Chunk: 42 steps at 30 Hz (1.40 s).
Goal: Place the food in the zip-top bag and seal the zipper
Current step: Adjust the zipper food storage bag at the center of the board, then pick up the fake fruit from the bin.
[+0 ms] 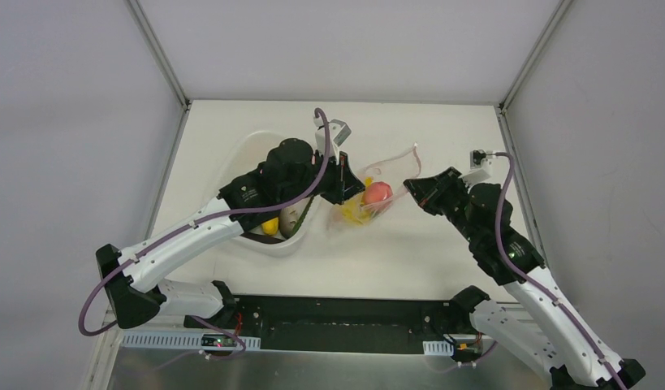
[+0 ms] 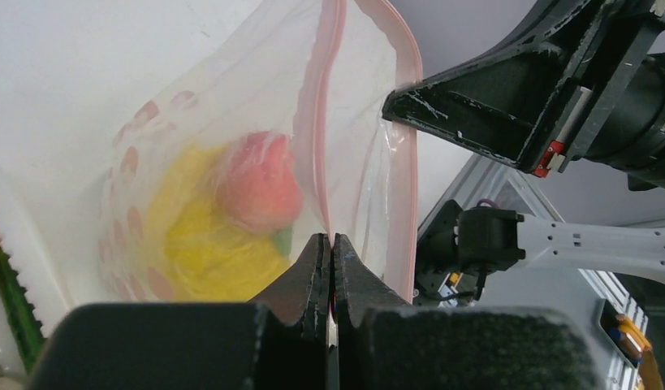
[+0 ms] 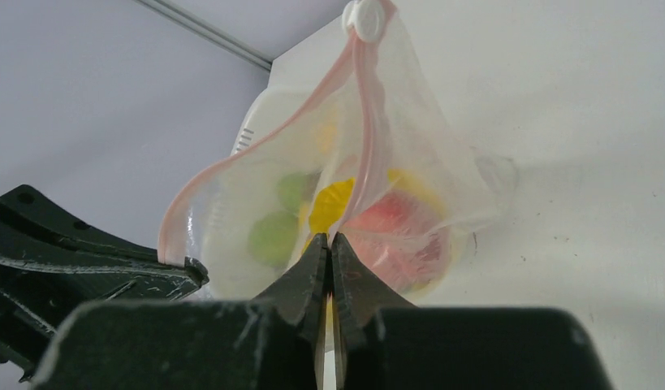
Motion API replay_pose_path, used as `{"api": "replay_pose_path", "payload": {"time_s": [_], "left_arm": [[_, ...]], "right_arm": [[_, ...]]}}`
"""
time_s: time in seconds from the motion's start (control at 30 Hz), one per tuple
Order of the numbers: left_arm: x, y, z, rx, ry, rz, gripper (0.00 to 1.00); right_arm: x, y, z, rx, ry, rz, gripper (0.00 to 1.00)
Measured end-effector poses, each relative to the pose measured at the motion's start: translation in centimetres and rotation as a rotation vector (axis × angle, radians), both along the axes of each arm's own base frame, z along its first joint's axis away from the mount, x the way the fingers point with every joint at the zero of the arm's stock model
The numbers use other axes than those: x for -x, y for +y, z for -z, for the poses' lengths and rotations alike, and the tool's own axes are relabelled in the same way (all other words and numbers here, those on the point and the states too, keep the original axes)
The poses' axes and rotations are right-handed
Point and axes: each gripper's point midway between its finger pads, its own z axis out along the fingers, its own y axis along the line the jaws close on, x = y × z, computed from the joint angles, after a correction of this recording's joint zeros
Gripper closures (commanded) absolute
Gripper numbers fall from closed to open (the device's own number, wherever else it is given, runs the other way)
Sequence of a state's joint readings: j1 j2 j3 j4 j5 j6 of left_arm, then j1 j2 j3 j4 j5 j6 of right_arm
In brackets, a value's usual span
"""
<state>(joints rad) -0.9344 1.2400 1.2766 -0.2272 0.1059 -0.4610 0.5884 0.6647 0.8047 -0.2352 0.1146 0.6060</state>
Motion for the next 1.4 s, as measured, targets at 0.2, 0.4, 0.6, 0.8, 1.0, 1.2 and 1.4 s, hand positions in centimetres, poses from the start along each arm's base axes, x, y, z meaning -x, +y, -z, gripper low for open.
{"api": "replay_pose_path", "payload": {"time_s": [0.2,0.4,0.6,0.8,1.0,1.2,1.4], "left_arm": [[0.6,-0.8,-0.4,0.06,0.001,0.043,1.0],[0.6,-1.2,-0.7,0.101,0.002,0.045,1.0],[-0.6,-0.5,2.0,0.074,0.039,-0.055,1.0],[-2.5,2.2,5.6,-0.031,0.077,-0.219,0.8],[-3.3,3.6,5.5,-0.041,0.068,-0.282,0.35],[-3.1,5.1,6.0,-0.099,0.062,-0.296,0.02],[-2.2,7.8,4.6,-0.115,0.025,-0.309,0.01]], "right_arm": [[0.3,-0.2,-2.4,0.003,-0.07,-0.014,0.96],[0.8,-0.7,-4.9,0.014,-0.145,-0.021,0.98],[0.8,0.6,-5.5,0.034,-0.145,-0.091,0.98],[1.2,3.0,-3.3,0.061,-0.06,-0.225,0.99],[2.2,4.5,-3.3,0.052,-0.028,-0.328,0.99],[2.5,5.5,-2.5,0.022,0.007,-0.376,1.0],[2.2,6.1,-1.0,0.01,0.065,-0.386,1.0]]}}
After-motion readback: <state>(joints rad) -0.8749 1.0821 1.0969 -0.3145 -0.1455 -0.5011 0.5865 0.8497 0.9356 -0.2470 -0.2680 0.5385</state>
